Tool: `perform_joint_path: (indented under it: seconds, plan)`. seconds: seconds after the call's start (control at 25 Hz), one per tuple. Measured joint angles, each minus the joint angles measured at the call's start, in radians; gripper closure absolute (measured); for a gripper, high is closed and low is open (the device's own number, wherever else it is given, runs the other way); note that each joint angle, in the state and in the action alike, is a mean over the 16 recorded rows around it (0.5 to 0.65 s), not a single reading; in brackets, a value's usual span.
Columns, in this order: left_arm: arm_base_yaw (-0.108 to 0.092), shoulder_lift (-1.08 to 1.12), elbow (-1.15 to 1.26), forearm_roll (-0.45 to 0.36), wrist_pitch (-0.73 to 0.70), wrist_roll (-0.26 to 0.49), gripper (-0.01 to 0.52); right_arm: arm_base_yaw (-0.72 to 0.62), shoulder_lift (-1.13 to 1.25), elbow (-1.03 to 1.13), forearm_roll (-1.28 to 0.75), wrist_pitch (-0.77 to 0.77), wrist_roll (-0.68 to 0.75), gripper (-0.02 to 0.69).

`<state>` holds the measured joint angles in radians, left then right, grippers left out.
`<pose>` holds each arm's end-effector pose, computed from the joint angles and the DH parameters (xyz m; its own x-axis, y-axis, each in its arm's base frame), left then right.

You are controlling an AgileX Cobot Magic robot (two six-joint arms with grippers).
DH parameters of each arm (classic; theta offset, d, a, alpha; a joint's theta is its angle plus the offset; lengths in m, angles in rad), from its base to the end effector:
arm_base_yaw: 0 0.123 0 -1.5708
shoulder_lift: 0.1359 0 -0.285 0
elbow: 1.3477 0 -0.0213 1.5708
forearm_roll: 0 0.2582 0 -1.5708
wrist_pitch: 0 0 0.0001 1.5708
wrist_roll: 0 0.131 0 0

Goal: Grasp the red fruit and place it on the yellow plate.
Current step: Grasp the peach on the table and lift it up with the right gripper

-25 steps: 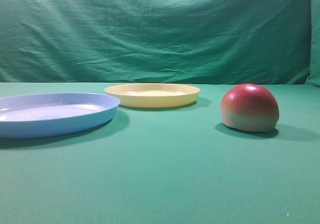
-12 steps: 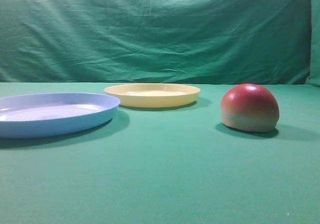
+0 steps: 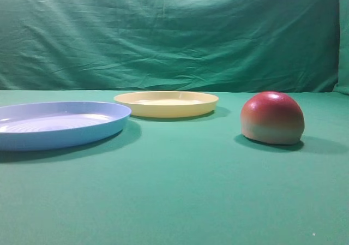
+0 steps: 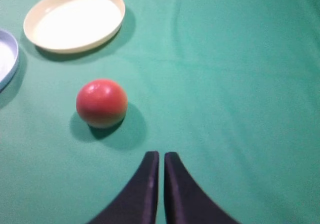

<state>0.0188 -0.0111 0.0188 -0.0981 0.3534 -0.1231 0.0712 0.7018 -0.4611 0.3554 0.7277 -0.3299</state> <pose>0.0990 -0.0026 0.1649 -0.2657 -0.2184 -0.9390 -0.0439 0.9757 -0.2146 0.1493 0.0411 0.2206 -0.7344 -0.1104 -0.6697 -0.2659 0.9546 0.1342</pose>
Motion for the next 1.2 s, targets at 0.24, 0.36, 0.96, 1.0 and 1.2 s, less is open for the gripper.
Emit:
perform_joint_path:
  seconds: [0.24,0.36,0.96,1.0,1.2]
  plan:
    - [0.000,0.000,0.000,0.000,0.000,0.000,0.357,0.083,0.164,-0.089,0.007,-0.011,-0.086,0.665]
    - [0.000,0.000,0.000,0.000,0.000,0.000,0.357,0.145,0.258,-0.150,-0.007,-0.015,-0.116,0.665]
    - [0.000,0.000,0.000,0.000,0.000,0.000,0.357,0.335,0.715,-0.427,-0.100,-0.037,-0.124,0.435]
    - [0.000,0.000,0.000,0.000,0.000,0.000,0.357,0.336,0.737,-0.437,-0.100,-0.037,-0.128,0.395]
    - [0.000,0.000,0.000,0.000,0.000,0.000,0.357,0.342,0.831,-0.468,-0.097,-0.052,-0.151,0.194]
